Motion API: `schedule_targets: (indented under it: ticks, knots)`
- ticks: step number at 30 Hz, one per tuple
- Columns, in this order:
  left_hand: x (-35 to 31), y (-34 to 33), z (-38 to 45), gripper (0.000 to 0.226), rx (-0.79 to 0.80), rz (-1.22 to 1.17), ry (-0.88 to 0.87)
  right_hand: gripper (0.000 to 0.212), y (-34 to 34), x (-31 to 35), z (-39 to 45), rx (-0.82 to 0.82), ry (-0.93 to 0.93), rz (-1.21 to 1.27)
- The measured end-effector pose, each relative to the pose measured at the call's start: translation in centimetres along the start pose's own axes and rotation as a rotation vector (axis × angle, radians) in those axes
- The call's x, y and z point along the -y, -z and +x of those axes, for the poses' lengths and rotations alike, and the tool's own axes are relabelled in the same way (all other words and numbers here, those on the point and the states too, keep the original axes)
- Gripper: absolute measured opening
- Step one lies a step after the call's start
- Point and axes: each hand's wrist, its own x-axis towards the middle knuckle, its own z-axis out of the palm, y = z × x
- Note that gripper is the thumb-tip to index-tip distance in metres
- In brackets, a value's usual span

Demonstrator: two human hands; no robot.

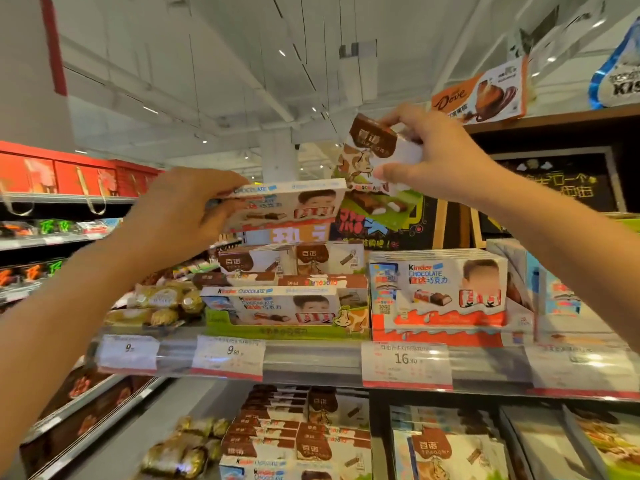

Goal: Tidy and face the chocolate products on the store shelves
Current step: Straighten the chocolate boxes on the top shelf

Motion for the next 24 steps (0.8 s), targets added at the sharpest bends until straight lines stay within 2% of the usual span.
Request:
schedule_targets:
  ticks: [4, 8, 13, 16, 20, 24]
  knots:
    - [0.2, 1.2, -1.3, 0.051, 0.033, -0.004, -0.075, 0.051, -1.9, -0.1, 1.6, 0.228, -0.057, 0.021]
    - [0.2, 1.7, -2.6, 0.051, 0.008, -0.01, -0.07, 0.043, -4.9, -0.5, 3.1, 0.405, -0.051, 0.024]
    - [0.2, 2.2, -3.2, 0.045, 0.018, 0.007, -0.085, 0.04, -6.4, 0.0, 4.7, 0.469, -0.038, 0.074]
    - [0.5, 2.0, -3.7, 0.04, 0.013, -0.012, -0.048, 0.037, -7.2, 0.0, 4.7, 0.561, -0.037, 0.056]
    - [0.4, 1.5, -4.0, 0.037, 0.042, -0.023, -0.036, 0.051, -8.5, -1.5, 3.7, 0.622, -0.058, 0.004]
    - [0.0, 1.4, -4.0, 0.047, 0.065, -0.028, -0.041, 0.053, -9.8, -2.0, 2.7, 0.622, -0.033, -0.003]
